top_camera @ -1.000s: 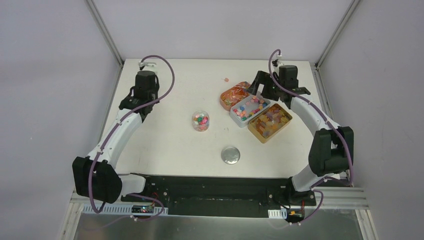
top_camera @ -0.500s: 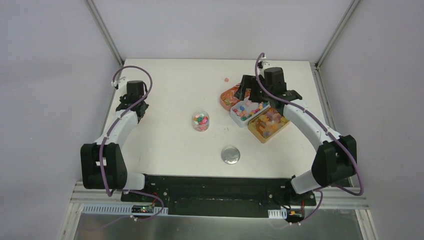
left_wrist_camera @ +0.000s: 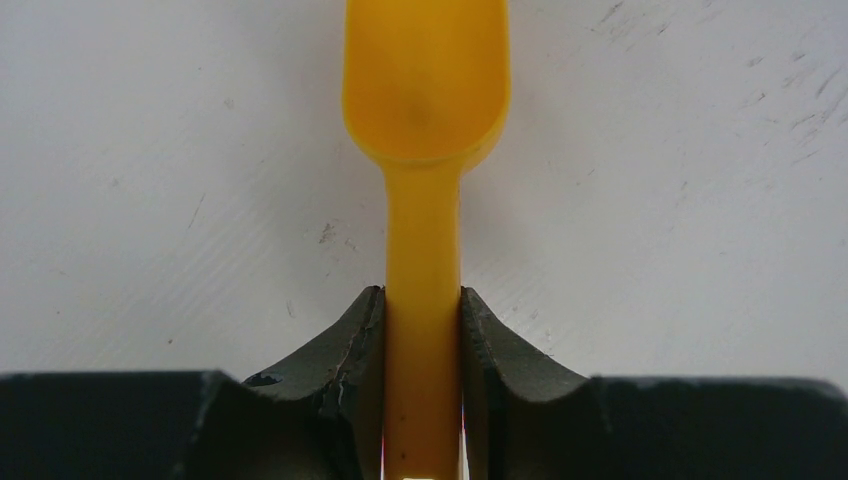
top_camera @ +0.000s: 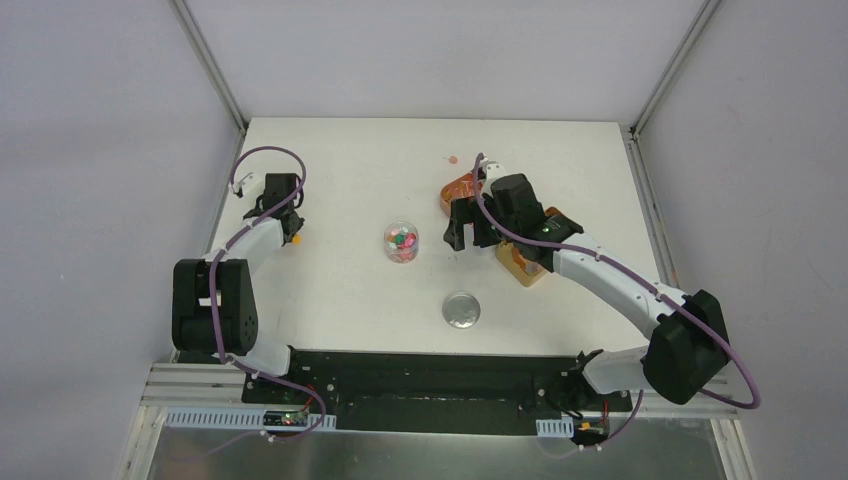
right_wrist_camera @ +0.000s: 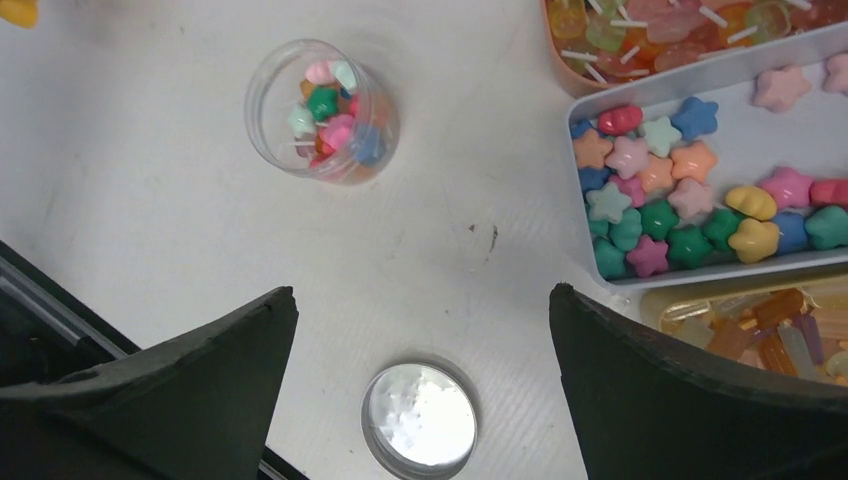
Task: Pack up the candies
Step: Place the spatula at the center of the board.
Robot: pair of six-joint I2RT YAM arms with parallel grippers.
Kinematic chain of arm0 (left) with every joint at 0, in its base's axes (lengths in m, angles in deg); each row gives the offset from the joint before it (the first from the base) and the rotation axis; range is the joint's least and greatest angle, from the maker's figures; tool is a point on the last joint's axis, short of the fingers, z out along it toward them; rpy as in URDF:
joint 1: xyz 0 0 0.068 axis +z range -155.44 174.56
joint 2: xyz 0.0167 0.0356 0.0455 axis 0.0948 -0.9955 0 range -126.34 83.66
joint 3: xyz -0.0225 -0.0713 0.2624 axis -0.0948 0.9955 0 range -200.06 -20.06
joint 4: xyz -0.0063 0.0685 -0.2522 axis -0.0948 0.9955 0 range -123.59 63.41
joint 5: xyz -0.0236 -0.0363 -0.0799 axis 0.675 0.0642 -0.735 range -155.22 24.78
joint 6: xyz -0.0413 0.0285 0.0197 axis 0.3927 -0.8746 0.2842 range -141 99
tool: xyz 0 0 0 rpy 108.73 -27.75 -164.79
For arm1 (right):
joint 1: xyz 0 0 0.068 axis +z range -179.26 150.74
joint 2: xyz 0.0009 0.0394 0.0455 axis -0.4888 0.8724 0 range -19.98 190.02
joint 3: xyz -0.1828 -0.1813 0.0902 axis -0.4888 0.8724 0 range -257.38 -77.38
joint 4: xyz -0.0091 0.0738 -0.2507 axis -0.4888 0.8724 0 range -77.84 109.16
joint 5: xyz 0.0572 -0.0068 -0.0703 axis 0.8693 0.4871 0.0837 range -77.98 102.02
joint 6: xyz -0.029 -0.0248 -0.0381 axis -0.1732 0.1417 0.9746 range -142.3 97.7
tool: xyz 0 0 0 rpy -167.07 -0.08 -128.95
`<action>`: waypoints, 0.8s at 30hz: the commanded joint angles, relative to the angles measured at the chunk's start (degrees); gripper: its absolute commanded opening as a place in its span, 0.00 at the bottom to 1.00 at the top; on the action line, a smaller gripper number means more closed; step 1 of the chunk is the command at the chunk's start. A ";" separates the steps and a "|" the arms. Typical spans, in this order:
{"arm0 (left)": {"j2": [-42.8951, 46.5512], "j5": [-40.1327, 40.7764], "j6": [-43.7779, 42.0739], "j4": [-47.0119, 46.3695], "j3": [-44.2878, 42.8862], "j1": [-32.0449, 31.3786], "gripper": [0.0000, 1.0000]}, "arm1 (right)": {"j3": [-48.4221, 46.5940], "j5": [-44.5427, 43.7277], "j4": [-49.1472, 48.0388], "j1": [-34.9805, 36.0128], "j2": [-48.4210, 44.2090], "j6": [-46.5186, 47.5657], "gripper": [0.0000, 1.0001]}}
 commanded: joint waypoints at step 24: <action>23.64 -24.36 -12.14 -2.23 0.74 0.06 0.99 | 10.75 -7.61 -0.62 11.77 -2.23 -8.74 0.57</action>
